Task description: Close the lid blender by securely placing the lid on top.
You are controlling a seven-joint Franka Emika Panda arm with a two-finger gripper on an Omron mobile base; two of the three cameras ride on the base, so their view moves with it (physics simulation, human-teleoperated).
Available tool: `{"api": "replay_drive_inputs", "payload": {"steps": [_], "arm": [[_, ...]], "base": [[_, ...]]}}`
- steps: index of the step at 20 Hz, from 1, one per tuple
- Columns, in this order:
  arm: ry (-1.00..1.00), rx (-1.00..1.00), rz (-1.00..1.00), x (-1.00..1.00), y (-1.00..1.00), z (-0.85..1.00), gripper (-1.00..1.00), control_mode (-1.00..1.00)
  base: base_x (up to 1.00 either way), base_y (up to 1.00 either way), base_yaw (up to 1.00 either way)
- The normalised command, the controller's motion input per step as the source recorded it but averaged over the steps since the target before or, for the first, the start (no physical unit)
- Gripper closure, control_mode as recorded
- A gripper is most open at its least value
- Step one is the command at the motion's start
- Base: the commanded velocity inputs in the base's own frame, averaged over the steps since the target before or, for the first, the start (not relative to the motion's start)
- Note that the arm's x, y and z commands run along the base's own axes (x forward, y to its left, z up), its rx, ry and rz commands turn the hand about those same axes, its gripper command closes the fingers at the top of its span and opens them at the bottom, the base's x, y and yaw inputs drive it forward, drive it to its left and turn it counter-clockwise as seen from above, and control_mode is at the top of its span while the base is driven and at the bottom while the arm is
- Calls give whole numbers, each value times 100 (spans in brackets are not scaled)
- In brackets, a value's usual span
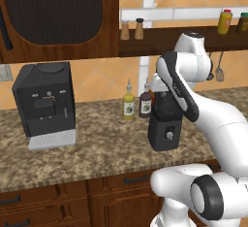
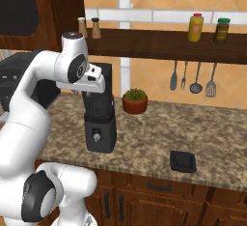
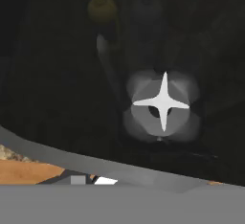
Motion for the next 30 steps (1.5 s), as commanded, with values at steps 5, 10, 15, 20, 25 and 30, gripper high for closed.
{"api": "replay_drive_inputs", "payload": {"steps": [5,10,15,20,25,30], "arm": [[1,-3,-1,-4,-9,-5,-100,-100],[-15,5,-1,-34,-92,-4,-100,-100],[-7,0,0,-51,-100,-39,-100,-100],[6,0,-7,-20,-100,-58,-100,-100],[29,0,-21,13,-100,-55,-100,-100],[37,0,-23,19,-100,-45,-100,-100]], "base": [[0,0,0],[0,0,0],[0,0,0],[0,0,0],[0,0,0],[0,0,0]]}}
